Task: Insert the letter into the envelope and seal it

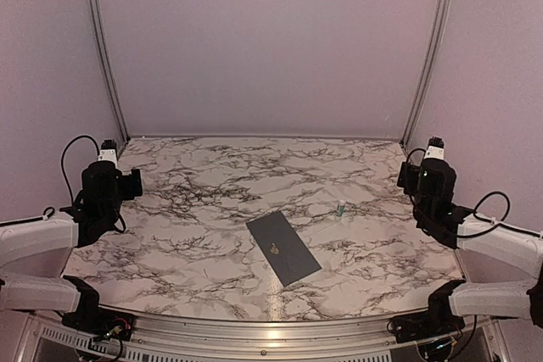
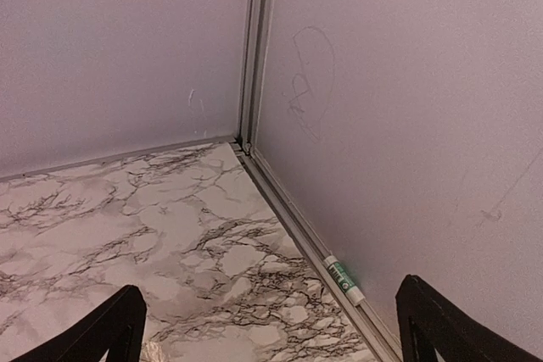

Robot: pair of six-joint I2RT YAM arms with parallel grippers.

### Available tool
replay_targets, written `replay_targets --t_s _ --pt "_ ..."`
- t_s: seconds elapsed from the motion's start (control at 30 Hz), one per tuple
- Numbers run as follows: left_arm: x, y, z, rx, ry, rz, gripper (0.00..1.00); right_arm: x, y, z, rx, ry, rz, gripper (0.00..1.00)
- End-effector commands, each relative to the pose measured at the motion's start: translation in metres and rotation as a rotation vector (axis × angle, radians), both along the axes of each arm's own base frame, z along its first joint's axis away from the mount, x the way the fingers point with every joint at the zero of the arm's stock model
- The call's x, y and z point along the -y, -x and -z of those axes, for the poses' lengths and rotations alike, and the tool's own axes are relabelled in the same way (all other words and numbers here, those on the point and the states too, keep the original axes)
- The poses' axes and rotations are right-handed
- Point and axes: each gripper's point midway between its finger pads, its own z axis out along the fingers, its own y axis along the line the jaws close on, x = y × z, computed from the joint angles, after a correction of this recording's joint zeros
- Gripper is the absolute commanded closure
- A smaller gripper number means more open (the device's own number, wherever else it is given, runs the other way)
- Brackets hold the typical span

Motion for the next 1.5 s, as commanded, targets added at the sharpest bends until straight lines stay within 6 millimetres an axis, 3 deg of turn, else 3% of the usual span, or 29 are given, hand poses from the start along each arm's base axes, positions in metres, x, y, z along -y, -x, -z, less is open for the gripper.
replay_targets --t_s 0.0,0.13,0.27,0.4,0.73,0.83,1.0,1.17,1.47 --pt "-0.004 -0.003 -0.011 0.138 -0.021 0.024 0.01 0.033 -0.005 0.005 0.028 -0.061 0.097 0.01" --pt "-0.012 0.002 -0.008 0.217 -0.043 0.034 0.01 0.042 -0.006 0.018 0.028 -0.005 0.118 0.01" --pt "-0.024 -0.006 0.004 0.204 -0.044 0.004 0.01 0.040 -0.009 0.023 0.124 0.013 0.081 0.01" --pt "-0.025 -0.017 0.014 0.192 -0.027 0.012 0.01 0.043 -0.003 0.042 0.151 0.075 0.090 0.02" --pt "-0.030 -0.043 0.049 0.112 0.025 0.066 0.05 0.048 -0.008 0.044 0.286 0.013 -0.042 0.02" --pt "-0.034 -0.044 0.052 0.109 0.062 0.083 0.05 0.032 -0.015 0.049 0.269 0.046 -0.145 0.02" --pt "-0.040 -0.044 0.054 0.113 0.084 0.071 0.04 0.024 -0.028 0.058 0.223 0.059 -0.187 0.02" --pt "-0.044 -0.041 0.057 0.125 0.132 0.074 0.02 0.031 -0.040 0.065 0.179 0.051 -0.134 0.02" --pt "-0.044 -0.034 0.056 0.165 0.121 0.079 0.01 0.031 -0.039 0.062 0.195 0.057 -0.133 0.01"
